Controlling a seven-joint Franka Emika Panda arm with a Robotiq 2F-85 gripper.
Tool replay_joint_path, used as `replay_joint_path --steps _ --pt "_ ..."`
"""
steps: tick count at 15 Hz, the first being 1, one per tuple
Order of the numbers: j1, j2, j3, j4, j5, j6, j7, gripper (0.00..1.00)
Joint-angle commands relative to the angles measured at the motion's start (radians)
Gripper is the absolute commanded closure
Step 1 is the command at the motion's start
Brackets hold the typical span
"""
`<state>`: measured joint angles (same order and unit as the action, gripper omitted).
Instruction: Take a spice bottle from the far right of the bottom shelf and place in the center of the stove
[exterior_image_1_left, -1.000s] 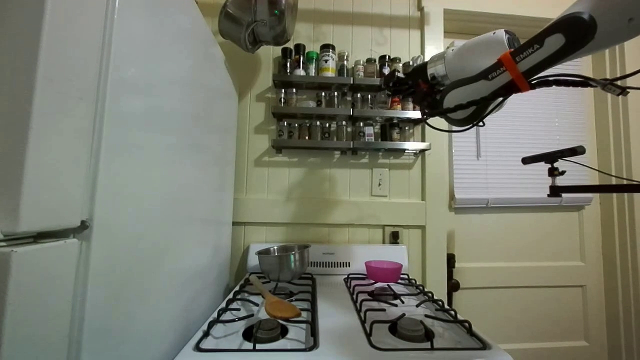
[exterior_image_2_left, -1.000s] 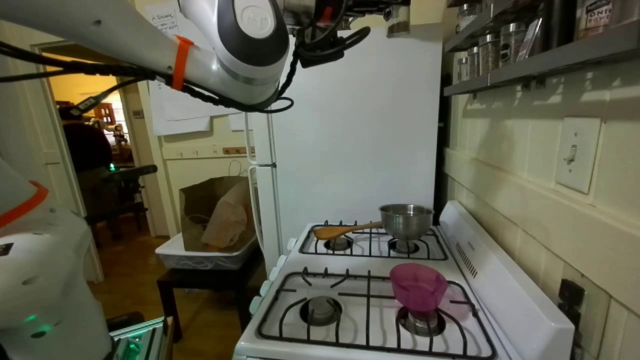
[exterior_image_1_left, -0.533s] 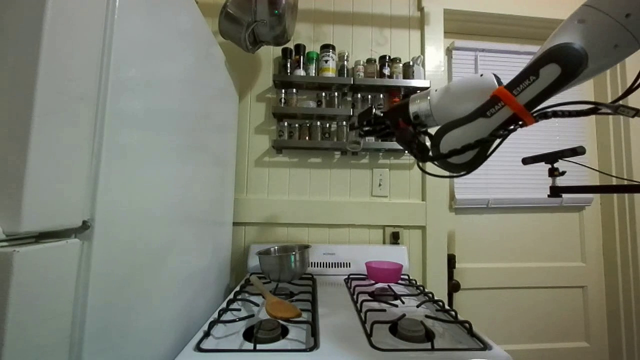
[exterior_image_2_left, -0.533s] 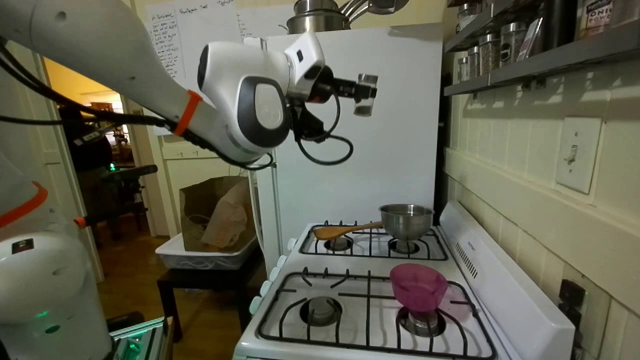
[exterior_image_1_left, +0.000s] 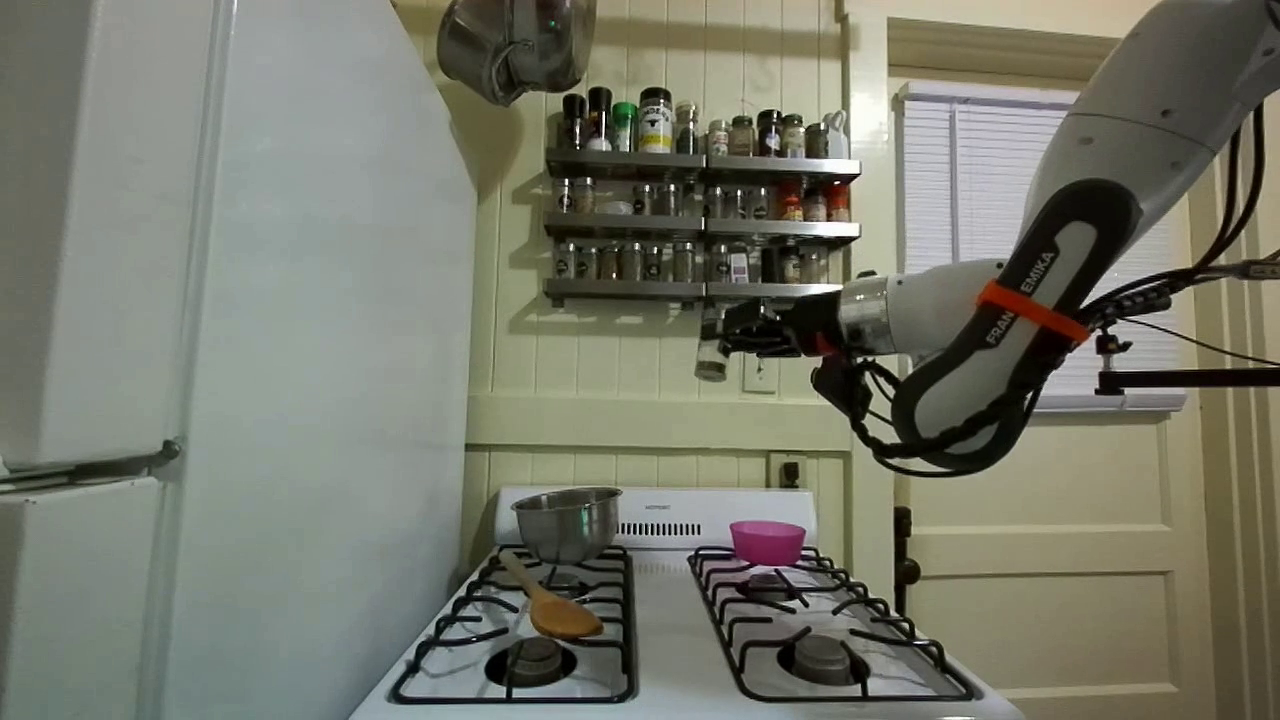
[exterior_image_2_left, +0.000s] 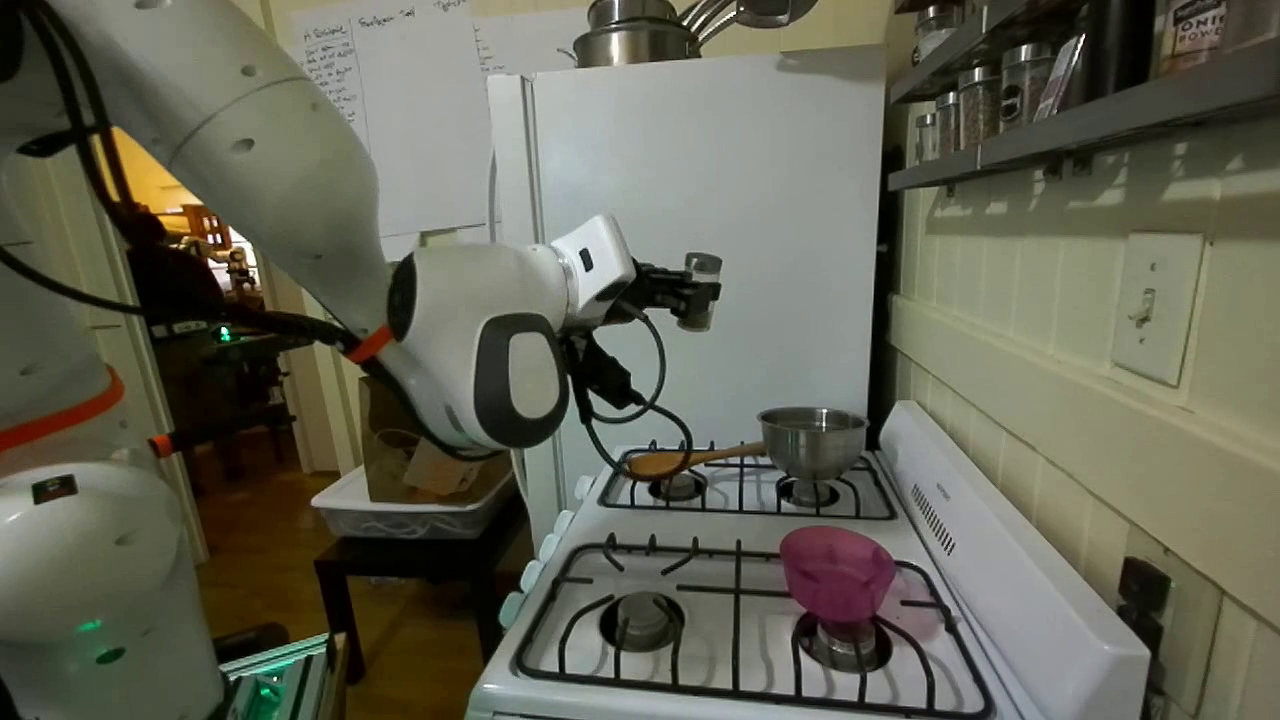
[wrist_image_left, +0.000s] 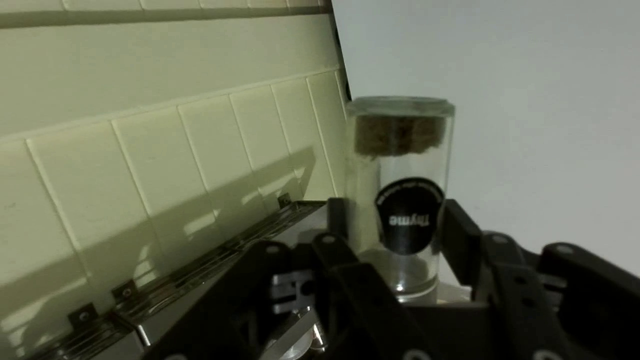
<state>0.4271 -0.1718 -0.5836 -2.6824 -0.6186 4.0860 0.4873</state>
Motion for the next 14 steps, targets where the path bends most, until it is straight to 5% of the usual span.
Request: replay_joint_path --steps 1,6,7,14 --pt "-0.15 0.045 0.132 -0.007 -0.007 0.045 0.032 0.51" --pt "-0.162 0.094 0.133 -0.018 -0.003 0.072 0.038 0.51" --pt "-0.162 0.094 0.133 -0.018 -0.003 0.072 0.039 0.76" --pt "-0.383 0.303 0.387 -0.008 0.001 0.113 0.113 0.76"
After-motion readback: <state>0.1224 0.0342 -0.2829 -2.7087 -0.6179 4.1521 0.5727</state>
